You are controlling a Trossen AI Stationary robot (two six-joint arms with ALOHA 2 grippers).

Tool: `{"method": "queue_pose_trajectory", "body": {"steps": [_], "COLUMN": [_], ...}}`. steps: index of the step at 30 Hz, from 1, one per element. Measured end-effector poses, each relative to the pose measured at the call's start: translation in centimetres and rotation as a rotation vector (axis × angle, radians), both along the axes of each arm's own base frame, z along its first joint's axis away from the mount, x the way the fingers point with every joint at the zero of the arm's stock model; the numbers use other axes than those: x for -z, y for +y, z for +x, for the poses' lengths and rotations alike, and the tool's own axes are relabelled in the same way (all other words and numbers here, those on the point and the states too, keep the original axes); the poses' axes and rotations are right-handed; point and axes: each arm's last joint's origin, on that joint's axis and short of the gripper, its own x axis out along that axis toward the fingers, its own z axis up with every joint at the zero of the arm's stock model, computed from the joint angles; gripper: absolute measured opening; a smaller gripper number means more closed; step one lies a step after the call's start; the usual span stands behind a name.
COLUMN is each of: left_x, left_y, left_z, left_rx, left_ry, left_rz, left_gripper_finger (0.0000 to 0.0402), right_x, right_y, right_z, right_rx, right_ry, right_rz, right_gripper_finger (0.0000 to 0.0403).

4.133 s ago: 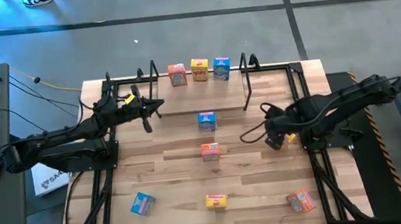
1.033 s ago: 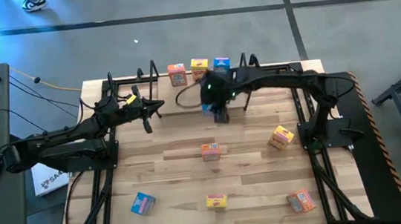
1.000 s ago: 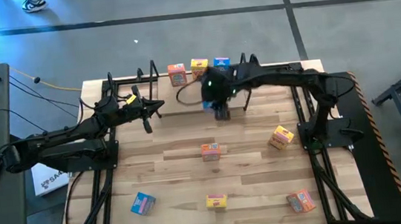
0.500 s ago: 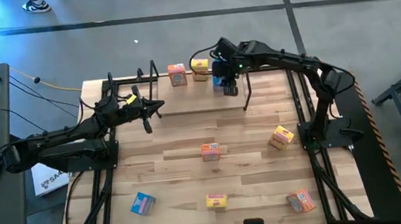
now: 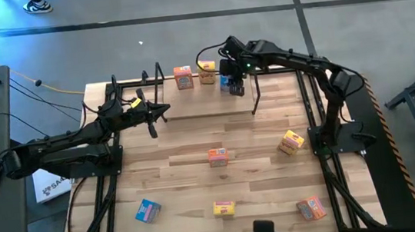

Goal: Stack cereal on shelf
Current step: Put the top blue cereal box on the shelf aligned with the other blue cereal box, then put the top cereal box on the shelf aligned with the other yellow cereal box

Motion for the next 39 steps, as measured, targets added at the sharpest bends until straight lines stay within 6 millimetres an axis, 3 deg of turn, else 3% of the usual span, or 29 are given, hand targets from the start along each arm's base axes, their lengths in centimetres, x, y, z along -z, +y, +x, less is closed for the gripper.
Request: {"method": "queue_pose_trajectory", "body": {"steps": [11,26,34,39], "left_x": [0.0,0.0,0.0,0.0], "left_y": [0.0,0.0,0.0,0.0], "left_z": [0.0,0.0,0.0,0.0], "left_rx": [-0.001,-0.001,-0.001,-0.001], "left_ry": [-0.001,-0.003,-0.003,-0.003], "left_rz": [-0.002,-0.006,-0.006,-0.006], "left_gripper_finger": [0.0005,0.0005,0.0005,0.0005], "right_x": [0.0,-0.5,-3.8,-5.3], "right_y": [-0.4,-0.5,2.4,4.7], "right_z": [-0.3,-0.1,-0.7,-1.9], "right_rx": [0.026,0.045,0.024,0.065], "right_ry": [0.017,-0.002,-0.018,0.053], "right_rz": [-0.017,-0.086,-0.186,-0.223], "right_gripper_finger": [0.0148,0.0237,0.0236,0.0187]}}
